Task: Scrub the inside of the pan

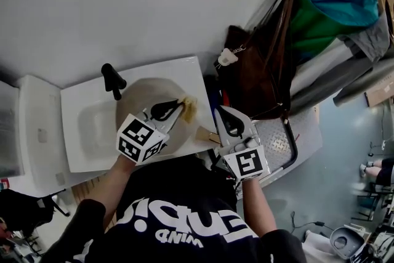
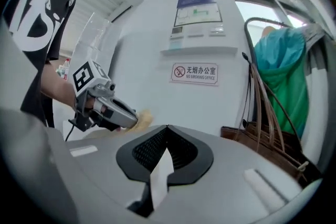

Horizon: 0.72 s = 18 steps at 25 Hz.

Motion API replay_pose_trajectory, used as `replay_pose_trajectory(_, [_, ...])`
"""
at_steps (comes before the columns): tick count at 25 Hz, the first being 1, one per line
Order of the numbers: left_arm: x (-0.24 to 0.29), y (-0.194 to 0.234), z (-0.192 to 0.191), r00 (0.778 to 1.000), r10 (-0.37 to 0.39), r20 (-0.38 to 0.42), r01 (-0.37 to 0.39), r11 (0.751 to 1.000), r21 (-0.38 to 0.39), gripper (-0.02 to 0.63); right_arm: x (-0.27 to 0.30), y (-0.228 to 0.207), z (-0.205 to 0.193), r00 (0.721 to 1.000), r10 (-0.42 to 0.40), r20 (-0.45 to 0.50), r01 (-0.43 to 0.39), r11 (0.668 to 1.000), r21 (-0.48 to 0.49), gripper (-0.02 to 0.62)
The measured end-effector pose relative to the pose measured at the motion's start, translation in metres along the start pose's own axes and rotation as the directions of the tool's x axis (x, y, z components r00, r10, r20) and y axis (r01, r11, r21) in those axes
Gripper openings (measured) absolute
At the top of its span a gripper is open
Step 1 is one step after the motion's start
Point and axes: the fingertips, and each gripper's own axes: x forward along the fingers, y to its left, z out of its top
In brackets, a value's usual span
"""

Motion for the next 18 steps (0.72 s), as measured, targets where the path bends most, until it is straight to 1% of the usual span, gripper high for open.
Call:
replay_pose_trajectory(2, [-0.002,0.000,0.003,0.998,0.016,0.054,-0.017,1.000,0.017,0.021,-0.001,0.001,0.004,0.999,-0.028,0.035,0.025,0.997,0.069,0.009])
replay_pose_trajectory(5, [-0.004,0.003,0.003,0.992,0.042,0.122,-0.048,0.998,0.041,0.022,0.000,-0.001,-0.005,0.997,-0.070,0.026,0.065,0.986,0.155,0.009])
replay_pose_trajectory(9, [-0.007,0.009,0.000,0.978,0.075,0.196,-0.084,0.996,0.043,0.022,0.003,-0.003,-0.021,0.994,-0.102,0.026,0.093,0.967,0.239,0.009])
replay_pose_trajectory(12, [-0.008,0.012,-0.004,0.968,0.092,0.232,-0.107,0.993,0.054,0.023,0.004,-0.004,-0.033,0.993,-0.121,0.016,0.112,0.956,0.271,0.009])
replay_pose_trajectory(18, [-0.014,0.022,-0.009,0.956,0.142,0.255,-0.157,0.987,0.041,0.023,0.006,-0.003,-0.041,0.994,-0.111,0.005,0.104,0.949,0.299,0.009])
